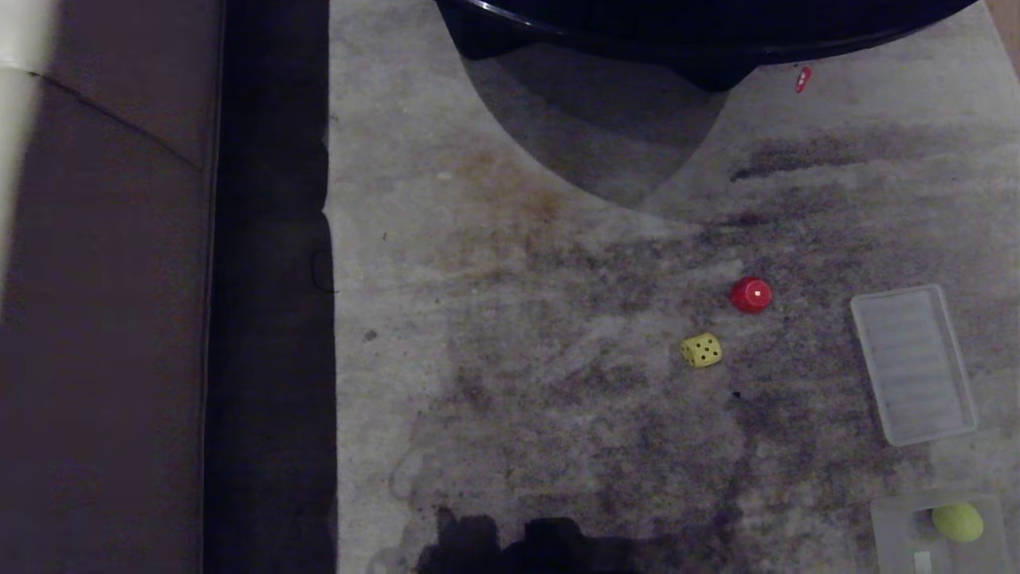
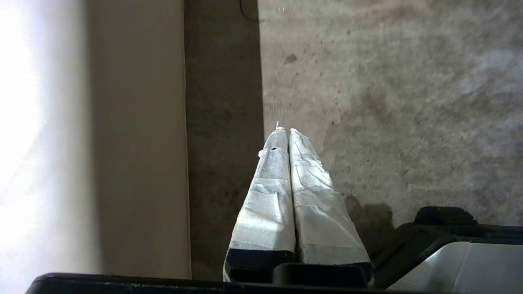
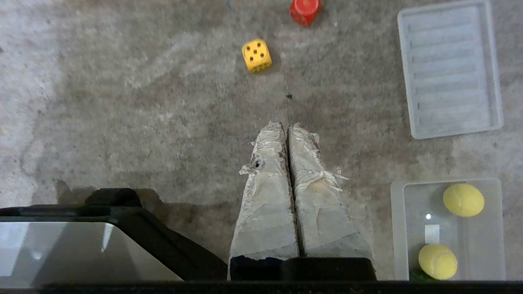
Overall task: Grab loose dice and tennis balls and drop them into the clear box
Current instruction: Find toys out of the box
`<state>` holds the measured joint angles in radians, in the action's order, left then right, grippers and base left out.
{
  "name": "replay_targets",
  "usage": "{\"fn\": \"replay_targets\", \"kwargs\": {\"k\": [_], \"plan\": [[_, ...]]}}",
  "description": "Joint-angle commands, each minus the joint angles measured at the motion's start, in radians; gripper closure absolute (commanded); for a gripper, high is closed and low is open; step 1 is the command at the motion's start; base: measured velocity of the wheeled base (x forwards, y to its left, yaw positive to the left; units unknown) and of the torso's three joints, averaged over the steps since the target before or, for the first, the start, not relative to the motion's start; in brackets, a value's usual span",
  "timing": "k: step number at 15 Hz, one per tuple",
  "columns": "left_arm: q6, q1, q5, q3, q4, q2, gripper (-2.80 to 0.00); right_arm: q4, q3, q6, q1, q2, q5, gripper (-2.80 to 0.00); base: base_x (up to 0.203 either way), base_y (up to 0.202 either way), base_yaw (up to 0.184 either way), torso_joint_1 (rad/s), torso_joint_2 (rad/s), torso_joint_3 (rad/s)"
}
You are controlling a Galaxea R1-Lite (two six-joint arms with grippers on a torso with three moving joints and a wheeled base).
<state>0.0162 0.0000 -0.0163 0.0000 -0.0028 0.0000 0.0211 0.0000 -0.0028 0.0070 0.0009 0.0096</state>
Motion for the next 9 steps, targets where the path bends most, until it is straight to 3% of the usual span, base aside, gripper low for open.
{"fn": "replay_targets", "kwargs": {"k": [1, 9], "plan": [[0.004, 0.0, 0.001, 0.002, 0.001, 0.002, 0.0, 0.0, 0.011, 0.0, 0.001, -0.002, 0.0, 0.0, 0.0, 0.0, 0.0, 0.004, 0.0, -0.195], [-0.004, 0.0, 0.0, 0.002, 0.001, 0.001, 0.0, 0.005, 0.004, 0.0, 0.001, -0.002, -0.001, 0.0, 0.0, 0.0, 0.0, 0.002, 0.0, -0.045]]}}
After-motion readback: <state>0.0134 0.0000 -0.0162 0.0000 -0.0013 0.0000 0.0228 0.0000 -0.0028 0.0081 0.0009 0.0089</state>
